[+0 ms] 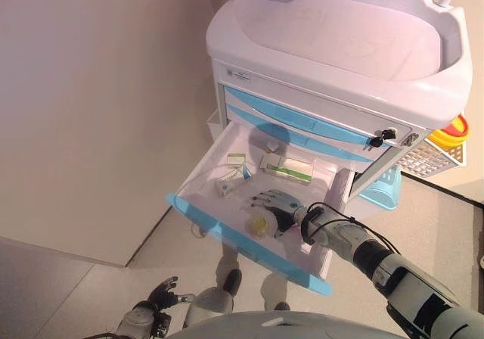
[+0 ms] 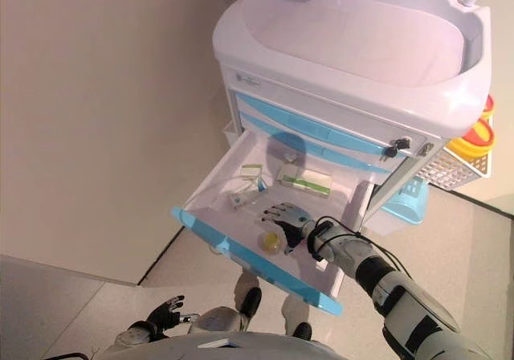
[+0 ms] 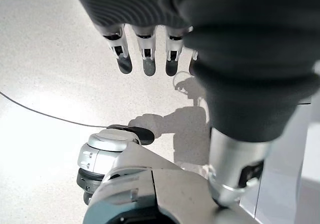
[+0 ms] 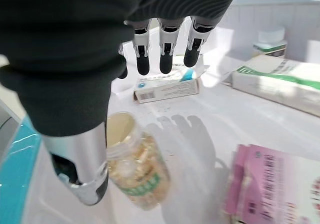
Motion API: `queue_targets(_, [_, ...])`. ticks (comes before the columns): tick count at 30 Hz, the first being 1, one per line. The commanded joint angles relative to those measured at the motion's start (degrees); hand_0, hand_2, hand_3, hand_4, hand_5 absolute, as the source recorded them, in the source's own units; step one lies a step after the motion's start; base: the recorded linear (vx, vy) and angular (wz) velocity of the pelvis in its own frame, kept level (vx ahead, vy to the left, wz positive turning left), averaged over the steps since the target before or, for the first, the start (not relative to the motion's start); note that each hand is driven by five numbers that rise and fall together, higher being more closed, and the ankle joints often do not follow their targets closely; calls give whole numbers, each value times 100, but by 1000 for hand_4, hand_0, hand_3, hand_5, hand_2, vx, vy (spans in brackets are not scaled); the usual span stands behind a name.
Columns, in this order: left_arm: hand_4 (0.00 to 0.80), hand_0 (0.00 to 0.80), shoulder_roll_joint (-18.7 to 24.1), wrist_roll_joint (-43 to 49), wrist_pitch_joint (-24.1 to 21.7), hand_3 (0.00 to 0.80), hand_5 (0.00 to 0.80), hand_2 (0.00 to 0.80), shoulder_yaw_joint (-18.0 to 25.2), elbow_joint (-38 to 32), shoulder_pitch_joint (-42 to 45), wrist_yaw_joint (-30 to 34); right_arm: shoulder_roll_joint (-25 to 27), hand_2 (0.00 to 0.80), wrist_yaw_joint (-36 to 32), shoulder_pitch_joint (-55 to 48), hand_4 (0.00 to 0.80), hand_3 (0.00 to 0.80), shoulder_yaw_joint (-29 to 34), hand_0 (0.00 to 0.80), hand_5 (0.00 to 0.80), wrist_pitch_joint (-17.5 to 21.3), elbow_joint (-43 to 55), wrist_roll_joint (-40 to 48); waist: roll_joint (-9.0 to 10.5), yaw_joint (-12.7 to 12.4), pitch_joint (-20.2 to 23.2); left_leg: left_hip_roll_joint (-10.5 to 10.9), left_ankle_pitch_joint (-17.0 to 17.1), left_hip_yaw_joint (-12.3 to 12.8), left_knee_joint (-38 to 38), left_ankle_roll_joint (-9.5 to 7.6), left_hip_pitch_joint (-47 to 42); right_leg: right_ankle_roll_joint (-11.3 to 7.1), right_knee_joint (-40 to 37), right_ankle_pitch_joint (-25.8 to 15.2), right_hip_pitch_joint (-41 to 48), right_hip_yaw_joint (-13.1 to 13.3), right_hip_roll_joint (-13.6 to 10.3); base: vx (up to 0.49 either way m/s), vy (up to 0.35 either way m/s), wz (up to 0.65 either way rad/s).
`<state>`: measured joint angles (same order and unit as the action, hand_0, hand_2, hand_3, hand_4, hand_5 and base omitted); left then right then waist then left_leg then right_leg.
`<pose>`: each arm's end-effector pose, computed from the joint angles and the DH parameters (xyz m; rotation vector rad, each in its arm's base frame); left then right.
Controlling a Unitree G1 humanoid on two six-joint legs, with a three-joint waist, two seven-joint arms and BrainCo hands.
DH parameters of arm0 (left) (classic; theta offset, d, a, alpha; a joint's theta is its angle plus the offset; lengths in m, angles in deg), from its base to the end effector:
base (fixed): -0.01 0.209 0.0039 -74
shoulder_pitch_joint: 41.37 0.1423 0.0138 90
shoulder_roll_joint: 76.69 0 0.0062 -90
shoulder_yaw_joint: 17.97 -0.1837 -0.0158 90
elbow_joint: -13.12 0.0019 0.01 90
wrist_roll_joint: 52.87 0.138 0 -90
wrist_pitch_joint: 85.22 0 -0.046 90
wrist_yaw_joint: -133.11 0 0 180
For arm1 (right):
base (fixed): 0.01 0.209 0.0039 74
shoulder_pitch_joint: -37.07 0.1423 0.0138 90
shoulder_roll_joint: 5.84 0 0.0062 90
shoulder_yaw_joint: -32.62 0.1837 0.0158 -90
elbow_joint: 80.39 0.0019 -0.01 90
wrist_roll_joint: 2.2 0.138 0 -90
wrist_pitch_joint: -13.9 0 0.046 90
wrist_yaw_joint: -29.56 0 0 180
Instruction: Open the drawer and pick up the medicine
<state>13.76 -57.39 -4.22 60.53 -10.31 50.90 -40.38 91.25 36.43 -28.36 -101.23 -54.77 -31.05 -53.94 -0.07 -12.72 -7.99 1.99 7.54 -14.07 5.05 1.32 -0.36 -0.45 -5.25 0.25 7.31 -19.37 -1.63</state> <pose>0.0742 0.2332 -0.1091 0.2330 1.0740 -0.0855 0.2329 -0.1394 -0.0151 -1.4580 -0.2186 0.9226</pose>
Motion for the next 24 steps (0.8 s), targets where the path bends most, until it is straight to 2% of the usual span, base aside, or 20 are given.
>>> queue_targets(1, [0,0,33,200,-97,0,0,0,-209,282,-147,-13,-149,0,-45,290,0,0,-357,0,0,111,54,57,225,-191,-9,238,-594,68,-88,-77,-49,-281,411,136,-159,128,-261,0,0,0])
queue_targets(16, [0,0,91,241,-62,0,0,0,-274,220,-167,13,-279,0,-17,270,0,0,-385,0,0,-25,-243,-29,228,-280,-39,252,-570,-4,-87,-93,-31,-313,431,122,-160,61,-295,1,0,0])
queue_targets(24, [0,0,68,233,-70,0,0,0,-296,220,-157,0,-305,0,399,227,0,0,-318,0,0,-225,-309,-301,218,-261,-40,249,-579,6,-87,-100,-40,-325,425,108,-166,81,-300,0,0,0])
